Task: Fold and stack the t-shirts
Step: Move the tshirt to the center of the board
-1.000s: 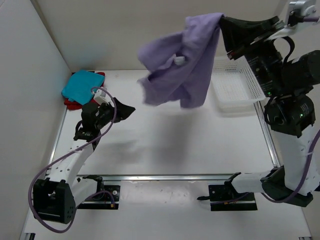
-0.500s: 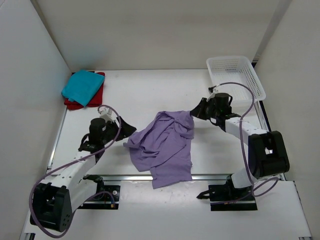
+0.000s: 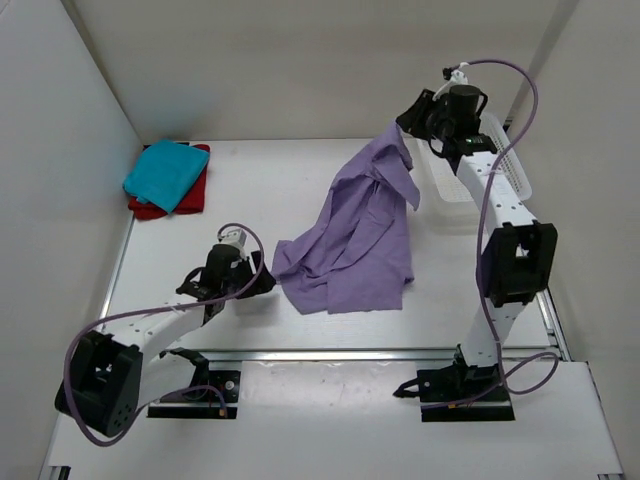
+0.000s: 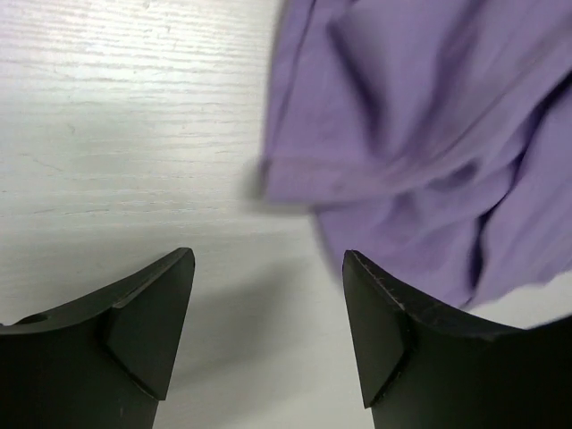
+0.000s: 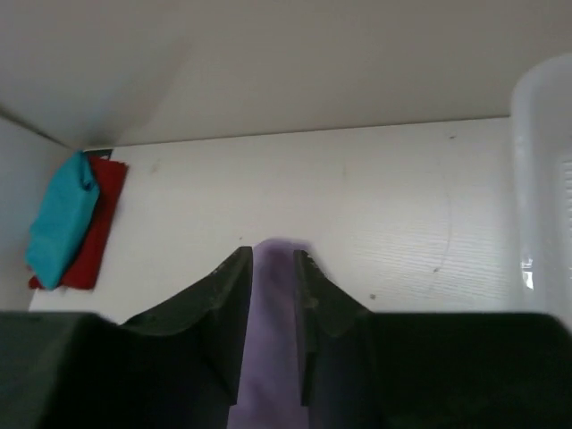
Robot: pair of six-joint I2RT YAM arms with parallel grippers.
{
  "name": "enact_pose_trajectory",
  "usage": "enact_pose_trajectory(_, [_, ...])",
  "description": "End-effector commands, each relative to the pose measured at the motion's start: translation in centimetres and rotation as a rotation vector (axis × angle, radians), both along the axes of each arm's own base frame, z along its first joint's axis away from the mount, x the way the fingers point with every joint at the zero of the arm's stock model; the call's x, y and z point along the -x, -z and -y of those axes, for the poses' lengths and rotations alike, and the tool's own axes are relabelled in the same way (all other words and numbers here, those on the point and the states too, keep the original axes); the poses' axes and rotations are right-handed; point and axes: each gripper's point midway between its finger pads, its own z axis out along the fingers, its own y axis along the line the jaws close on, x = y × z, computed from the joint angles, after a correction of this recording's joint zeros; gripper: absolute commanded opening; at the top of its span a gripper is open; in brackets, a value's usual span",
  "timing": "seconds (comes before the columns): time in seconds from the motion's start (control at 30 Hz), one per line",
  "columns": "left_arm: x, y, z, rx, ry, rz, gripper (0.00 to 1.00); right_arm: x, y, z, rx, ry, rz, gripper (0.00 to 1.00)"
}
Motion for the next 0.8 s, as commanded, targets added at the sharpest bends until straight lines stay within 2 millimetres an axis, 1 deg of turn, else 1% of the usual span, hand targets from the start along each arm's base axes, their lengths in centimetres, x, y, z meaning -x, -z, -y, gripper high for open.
enact_pose_trajectory(0.0, [-1.2,0.0,0.4,-0.011,-0.015,0.01,0.78,1.3,3.4,0.3,0.173,0.061,-0.195,0.25])
enact_pose_trajectory(0.03, [-1.7,0.1,0.7,-0.006,-0.017,0.014,0.78,2.7,4.3,-0.7,0.205,0.05,-0.206,0.3])
enact_pose_trajectory(0.07, [-1.9,-0.1,1.7,0.025,0.005,0.022,0.78,3.6,3.0,-0.4,0.219,0.084,-0.166,0.35])
enact_pose_trajectory(0.1, [-2.5,-0.3,2.4,0.056,0.013,0.038,0.77,5.0,5.1,-1.3,0.25,0.085,-0.185,0.39])
enact_pose_trajectory(0.13, [-2.7,0.4,2.7,0.061,0.01,0.025,0.76,7.6,7.1,-2.5,0.267,0.057,-0.214,0.56])
enact_pose_trajectory(0.17, [-3.5,-0.3,3.3,0.083,0.019,0.034,0.74,8.8,4.9,-2.9,0.249,0.061,-0.148,0.58])
enact_pose_trajectory(0.2, [-3.9,-0.2,4.1,0.097,0.042,0.026,0.71,11.0,7.9,-4.2,0.255,0.024,-0.196,0.53])
enact_pose_trajectory(0.23, [-4.2,0.3,4.4,0.099,0.046,0.011,0.69,13.6,9.5,-5.5,0.249,-0.016,-0.207,0.44])
enact_pose_trajectory(0.27, [-4.9,-0.1,4.9,0.109,0.049,0.014,0.68,15.2,9.4,-6.1,0.251,-0.041,-0.189,0.41])
enact_pose_trajectory(0.3, [-5.2,-0.1,5.4,0.12,0.06,0.01,0.67,17.4,11.7,-6.8,0.302,-0.052,-0.211,0.4])
enact_pose_trajectory(0.33, [-5.4,0.2,5.5,0.124,0.062,0.005,0.66,20.2,14.1,-8.2,0.357,-0.115,-0.243,0.4])
enact_pose_trajectory(0.37, [-5.5,0.3,5.5,0.133,0.054,-0.002,0.65,21.2,14.2,-8.3,0.389,-0.112,-0.229,0.39])
enact_pose_trajectory(0.43, [-5.6,0.1,5.9,0.167,0.053,0.011,0.64,25.5,17.7,-8.8,0.5,-0.132,-0.269,0.31])
enact_pose_trajectory(0.47, [-5.5,-0.3,6.3,0.182,0.063,0.021,0.63,27.3,18.5,-9.7,0.515,-0.179,-0.264,0.3])
enact_pose_trajectory(0.5, [-5.4,0.0,6.4,0.18,0.063,0.015,0.63,28.2,19.0,-9.8,0.518,-0.195,-0.273,0.34])
enact_pose_trajectory(0.53, [-5.3,0.0,6.6,0.181,0.069,0.015,0.63,29.5,20.0,-10.4,0.529,-0.224,-0.278,0.36])
enact_pose_trajectory(0.57, [-5.2,0.2,6.8,0.175,0.073,0.013,0.63,30.3,21.1,-10.5,0.547,-0.243,-0.295,0.4])
enact_pose_trajectory(0.6, [-5.4,-0.2,7.1,0.181,0.08,0.021,0.63,30.6,21.9,-10.5,0.564,-0.236,-0.313,0.41])
enact_pose_trajectory(0.63, [-5.3,0.0,7.3,0.18,0.087,0.017,0.64,31.1,22.1,-11.0,0.567,-0.248,-0.314,0.41])
enact_pose_trajectory(0.67, [-5.1,0.3,7.5,0.175,0.095,0.004,0.63,31.5,22.9,-11.3,0.586,-0.261,-0.328,0.41])
enact_pose_trajectory(0.73, [-5.3,0.2,7.8,0.181,0.1,0.006,0.63,31.2,24.1,-11.1,0.643,-0.231,-0.343,0.41])
enact_pose_trajectory(0.77, [-5.2,0.5,7.7,0.179,0.096,-0.007,0.63,31.2,24.0,-11.5,0.65,-0.237,-0.34,0.41])
